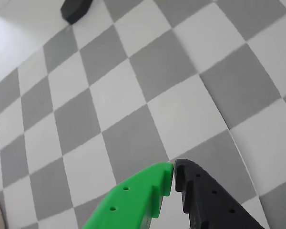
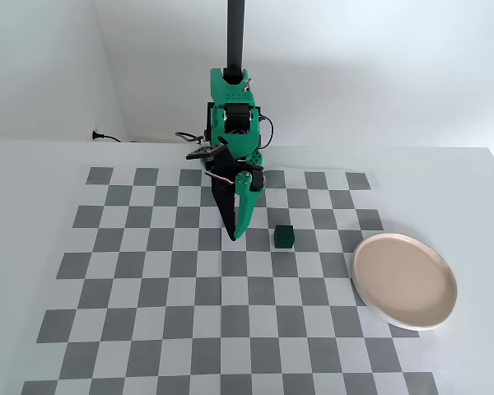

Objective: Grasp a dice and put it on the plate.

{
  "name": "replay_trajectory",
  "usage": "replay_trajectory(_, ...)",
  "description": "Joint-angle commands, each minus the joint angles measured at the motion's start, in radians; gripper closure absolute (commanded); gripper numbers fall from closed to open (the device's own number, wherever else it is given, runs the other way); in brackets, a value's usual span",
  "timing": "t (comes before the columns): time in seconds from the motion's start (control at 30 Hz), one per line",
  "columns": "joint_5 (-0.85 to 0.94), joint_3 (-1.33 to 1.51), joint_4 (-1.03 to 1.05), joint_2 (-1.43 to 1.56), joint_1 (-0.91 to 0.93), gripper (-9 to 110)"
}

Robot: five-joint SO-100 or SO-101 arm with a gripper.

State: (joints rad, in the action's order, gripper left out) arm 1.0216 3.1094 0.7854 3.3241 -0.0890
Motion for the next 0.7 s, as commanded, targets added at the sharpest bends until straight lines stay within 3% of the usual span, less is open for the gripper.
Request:
replay_trajectory(0.0, 0.239, -0.015, -0.032, 0.009, -0.038, 106)
replay_trajectory(0.23, 0.649, -0.086, 0.215, 0.006, -0.061, 106)
replay_trajectory(0.57, 0.718, -0.262, 0.474, 0.005, -0.195, 106)
replay_trajectory(0.67, 0.704, -0.293, 0.514, 0.006, -0.249, 94)
